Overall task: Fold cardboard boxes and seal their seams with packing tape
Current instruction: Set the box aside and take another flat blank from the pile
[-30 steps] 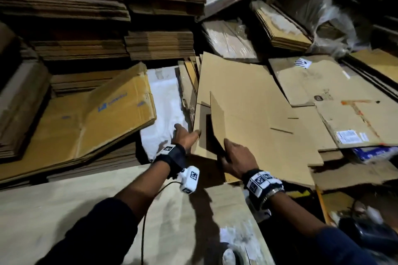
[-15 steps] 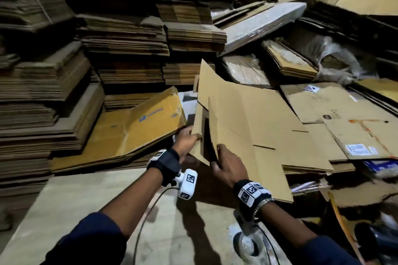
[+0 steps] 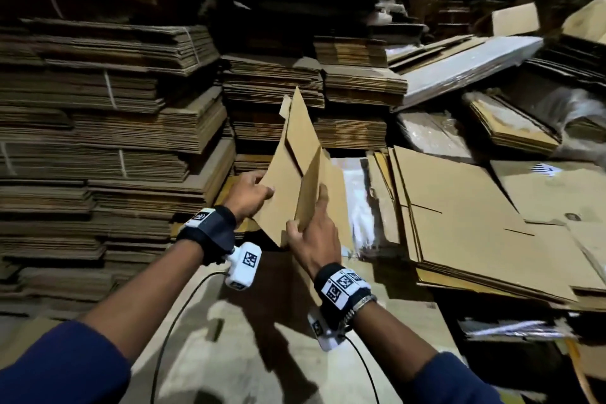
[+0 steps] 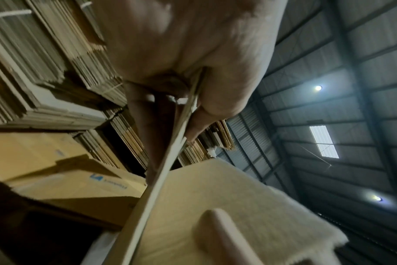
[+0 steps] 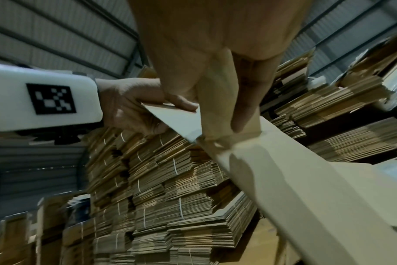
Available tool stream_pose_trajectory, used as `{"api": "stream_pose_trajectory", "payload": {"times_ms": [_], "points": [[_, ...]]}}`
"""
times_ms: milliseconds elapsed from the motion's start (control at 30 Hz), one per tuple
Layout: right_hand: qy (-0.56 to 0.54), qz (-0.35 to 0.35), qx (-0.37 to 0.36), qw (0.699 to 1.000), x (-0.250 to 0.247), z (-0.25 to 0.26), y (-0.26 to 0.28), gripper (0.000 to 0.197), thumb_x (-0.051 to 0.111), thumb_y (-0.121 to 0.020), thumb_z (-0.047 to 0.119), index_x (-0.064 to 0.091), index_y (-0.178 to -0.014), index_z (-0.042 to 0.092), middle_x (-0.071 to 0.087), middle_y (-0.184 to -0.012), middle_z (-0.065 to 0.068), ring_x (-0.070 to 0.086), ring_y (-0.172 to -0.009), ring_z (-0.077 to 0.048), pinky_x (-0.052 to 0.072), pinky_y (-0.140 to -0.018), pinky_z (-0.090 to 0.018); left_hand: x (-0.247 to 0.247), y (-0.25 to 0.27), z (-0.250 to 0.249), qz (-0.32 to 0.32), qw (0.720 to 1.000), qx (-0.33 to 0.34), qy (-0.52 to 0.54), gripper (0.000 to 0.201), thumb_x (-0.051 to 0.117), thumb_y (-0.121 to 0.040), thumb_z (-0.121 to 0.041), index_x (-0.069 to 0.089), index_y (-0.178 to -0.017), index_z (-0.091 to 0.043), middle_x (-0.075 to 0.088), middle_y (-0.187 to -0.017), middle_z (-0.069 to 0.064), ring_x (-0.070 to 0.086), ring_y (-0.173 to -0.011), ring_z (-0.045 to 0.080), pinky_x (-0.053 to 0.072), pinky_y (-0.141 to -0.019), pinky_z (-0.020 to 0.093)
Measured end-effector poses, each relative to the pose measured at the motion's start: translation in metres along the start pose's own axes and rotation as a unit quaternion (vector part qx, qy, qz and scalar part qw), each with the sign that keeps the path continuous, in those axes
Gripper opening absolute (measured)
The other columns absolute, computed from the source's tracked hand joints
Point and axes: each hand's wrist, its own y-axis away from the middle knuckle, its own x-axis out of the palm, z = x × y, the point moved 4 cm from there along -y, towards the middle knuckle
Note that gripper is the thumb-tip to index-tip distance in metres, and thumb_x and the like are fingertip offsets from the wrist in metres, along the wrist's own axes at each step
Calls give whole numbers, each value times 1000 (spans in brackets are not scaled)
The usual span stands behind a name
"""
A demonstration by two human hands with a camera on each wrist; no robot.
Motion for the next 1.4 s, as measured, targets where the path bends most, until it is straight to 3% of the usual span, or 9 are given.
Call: {"api": "stream_pose_trajectory", "payload": {"times_ms": [133, 233, 333, 467, 633, 833, 1100, 1300, 1400], "points": [[-39, 4, -56, 998, 9, 21, 7, 106, 67, -85, 31, -7, -160, 38, 61, -135, -10, 67, -70, -29, 59, -62, -45, -30, 11, 7, -17, 998, -8, -59, 18, 66, -91, -7, 71, -103, -20, 78, -99, 14, 71, -81, 30, 58, -72, 40], [-90, 24, -35, 995, 17, 24, 0, 104, 71, -83, 31, 2, -160, 40, 51, -147, -4, 68, -94, -26, 59, -80, -47, -38, 17, 20, -13, 993, -12, -120, 25, 65, -90, -14, 72, -112, -24, 79, -98, 5, 76, -87, 29, 62, -77, 44], [-168, 79, 72, 980, 33, 16, -19, 97, 76, -81, 24, 18, -158, 38, 49, -141, 0, 66, -102, -18, 59, -90, -48, -37, 22, 28, -15, 977, 18, -213, 32, 62, -91, -22, 72, -122, -28, 76, -109, -2, 70, -92, 22, 58, -83, 36], [-282, 152, 229, 919, 52, 13, -49, 103, 81, -77, 21, 16, -154, 43, 52, -138, -16, 65, -107, -26, 62, -66, -41, -48, 23, 39, -22, 953, 41, -301, 32, 58, -97, -20, 70, -126, -26, 75, -112, 3, 68, -93, 25, 52, -74, 33], [-110, 129, 199, 965, 70, 24, -86, 112, 92, -76, 37, 16, -158, 30, 55, -131, -13, 62, -111, -33, 64, -78, -46, -79, 32, 54, -26, 938, 53, -342, 48, 57, -101, -18, 54, -149, -22, 71, -119, 6, 64, -90, 19, 50, -66, 31], [-100, 165, 200, 961, 111, 35, -102, 84, 83, -84, 18, 36, -153, 24, 65, -124, -14, 71, -99, -30, 63, -62, -36, -101, 44, 76, -28, 937, 59, -344, 47, 57, -101, -20, 55, -147, -25, 71, -116, 5, 67, -98, 26, 58, -81, 40], [-21, 170, 157, 973, 123, 33, -94, 8, 70, -83, 15, 73, -90, 12, 76, -90, -10, 75, -86, -31, 64, -79, -50, -154, 30, 106, -72, 942, -2, -327, 40, 55, -88, -25, 65, -126, -18, 73, -110, 13, 68, -97, 36, 59, -84, 45], [22, 178, 158, 971, 77, 68, -72, 19, 70, -84, 9, 74, -66, 4, 64, -47, 3, 66, -47, -12, 44, -40, -14, -168, 16, 98, -111, 931, -25, -348, 37, 59, -91, -21, 65, -128, -17, 71, -117, 15, 67, -106, 40, 58, -88, 46], [29, 240, 157, 958, 61, 75, -61, 24, 74, -92, 18, 73, -80, -3, 71, -56, -4, 73, -53, -15, 61, -55, -26, -168, 9, 95, -124, 922, -25, -366, 37, 59, -92, -19, 63, -129, -13, 69, -121, 19, 65, -111, 42, 55, -86, 44]]}}
